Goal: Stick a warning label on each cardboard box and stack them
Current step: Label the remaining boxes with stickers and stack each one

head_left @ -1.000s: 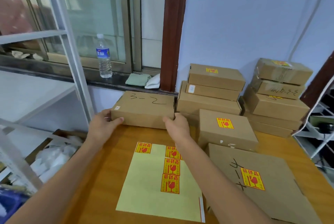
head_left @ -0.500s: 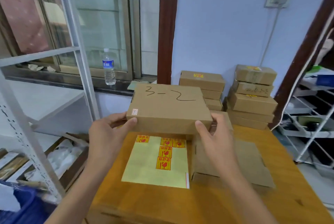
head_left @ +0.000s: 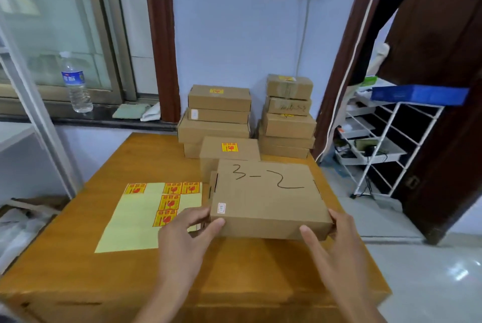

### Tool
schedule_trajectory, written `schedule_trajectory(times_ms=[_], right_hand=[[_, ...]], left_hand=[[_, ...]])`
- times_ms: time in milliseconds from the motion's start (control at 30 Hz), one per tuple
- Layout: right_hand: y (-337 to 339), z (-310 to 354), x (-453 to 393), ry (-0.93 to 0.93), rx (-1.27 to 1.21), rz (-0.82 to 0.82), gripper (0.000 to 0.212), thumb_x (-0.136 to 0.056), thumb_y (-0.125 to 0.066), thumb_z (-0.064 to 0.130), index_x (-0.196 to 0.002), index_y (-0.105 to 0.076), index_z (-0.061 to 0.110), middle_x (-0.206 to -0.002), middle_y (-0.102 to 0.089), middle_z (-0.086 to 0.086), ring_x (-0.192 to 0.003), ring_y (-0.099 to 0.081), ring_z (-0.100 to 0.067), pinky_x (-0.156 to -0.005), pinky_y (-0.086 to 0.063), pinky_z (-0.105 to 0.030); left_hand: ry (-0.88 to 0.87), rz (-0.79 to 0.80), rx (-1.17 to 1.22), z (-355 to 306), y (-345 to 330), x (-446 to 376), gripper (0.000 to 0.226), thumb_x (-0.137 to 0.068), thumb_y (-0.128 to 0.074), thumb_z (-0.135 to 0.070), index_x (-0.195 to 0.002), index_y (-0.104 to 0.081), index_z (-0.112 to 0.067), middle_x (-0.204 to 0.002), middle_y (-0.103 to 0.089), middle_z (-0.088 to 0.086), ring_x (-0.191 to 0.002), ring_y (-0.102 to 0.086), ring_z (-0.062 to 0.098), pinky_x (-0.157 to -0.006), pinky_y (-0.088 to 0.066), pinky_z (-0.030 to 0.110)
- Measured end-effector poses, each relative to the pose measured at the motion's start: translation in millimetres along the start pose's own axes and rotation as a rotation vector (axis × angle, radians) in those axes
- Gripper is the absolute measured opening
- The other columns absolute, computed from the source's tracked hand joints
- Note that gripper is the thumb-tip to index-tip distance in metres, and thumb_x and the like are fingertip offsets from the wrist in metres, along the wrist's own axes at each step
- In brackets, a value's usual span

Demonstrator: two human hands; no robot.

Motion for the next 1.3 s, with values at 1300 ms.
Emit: schedule_trajectory(times_ms=[1300], right_hand=[[-164,164,74,0.757,0.049,0.322,0.017,-0.1,-0.049,0.038,-0.107,-0.063,0.032,-0.107,-0.054,0.017,-0.091,-0.057,-0.004,-0.073,-0.052,-0.018]], left_hand=[[-0.214,0.148,-1.036,70,115,-9,0.046,-0.086,-0.045,-0.066,-0.118,-0.063,-0.038,-0.124,-0.058,-0.015,-0.12,-0.054,0.014,-0.099,-0.042,0.038]])
Point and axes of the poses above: each hand's wrist, its own x-axis away from the middle knuckle, its own y-axis out of the back of the hand, z = x × y, the point moved 5 cm from there along -x, towards the middle knuckle
